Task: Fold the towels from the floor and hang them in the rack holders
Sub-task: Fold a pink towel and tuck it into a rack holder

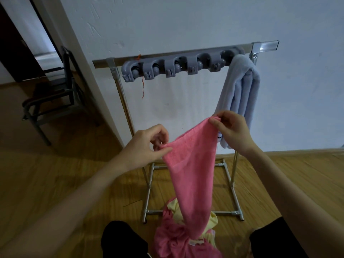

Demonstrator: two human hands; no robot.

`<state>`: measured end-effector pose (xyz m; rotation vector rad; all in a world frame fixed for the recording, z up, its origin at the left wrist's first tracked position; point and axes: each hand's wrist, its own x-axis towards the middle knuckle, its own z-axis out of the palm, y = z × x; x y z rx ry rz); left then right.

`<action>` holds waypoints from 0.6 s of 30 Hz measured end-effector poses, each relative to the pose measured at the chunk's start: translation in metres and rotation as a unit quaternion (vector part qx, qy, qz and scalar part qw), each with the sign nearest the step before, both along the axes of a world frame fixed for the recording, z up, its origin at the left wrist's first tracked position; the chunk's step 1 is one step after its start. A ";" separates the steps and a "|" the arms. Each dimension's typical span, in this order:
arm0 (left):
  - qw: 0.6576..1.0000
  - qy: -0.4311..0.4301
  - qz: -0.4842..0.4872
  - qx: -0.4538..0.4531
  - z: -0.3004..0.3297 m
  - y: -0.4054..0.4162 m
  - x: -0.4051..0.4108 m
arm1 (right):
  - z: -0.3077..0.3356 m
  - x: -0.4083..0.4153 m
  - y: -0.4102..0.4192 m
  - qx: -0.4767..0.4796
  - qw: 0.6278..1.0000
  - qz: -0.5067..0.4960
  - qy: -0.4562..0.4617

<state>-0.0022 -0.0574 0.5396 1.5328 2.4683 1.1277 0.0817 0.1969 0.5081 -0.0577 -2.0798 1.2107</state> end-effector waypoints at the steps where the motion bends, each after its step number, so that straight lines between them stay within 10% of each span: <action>1: 0.999 -0.045 -0.024 -0.019 0.002 -0.001 0.001 | -0.001 -0.001 -0.001 0.002 1.000 0.003 -0.002; 7: 0.963 -0.169 -0.158 -0.136 0.029 0.003 0.007 | -0.013 -0.010 -0.015 0.030 0.999 0.024 -0.019; 18: 0.922 0.074 -0.199 -0.325 0.047 0.009 0.012 | -0.014 -0.017 -0.029 0.016 0.998 0.055 -0.016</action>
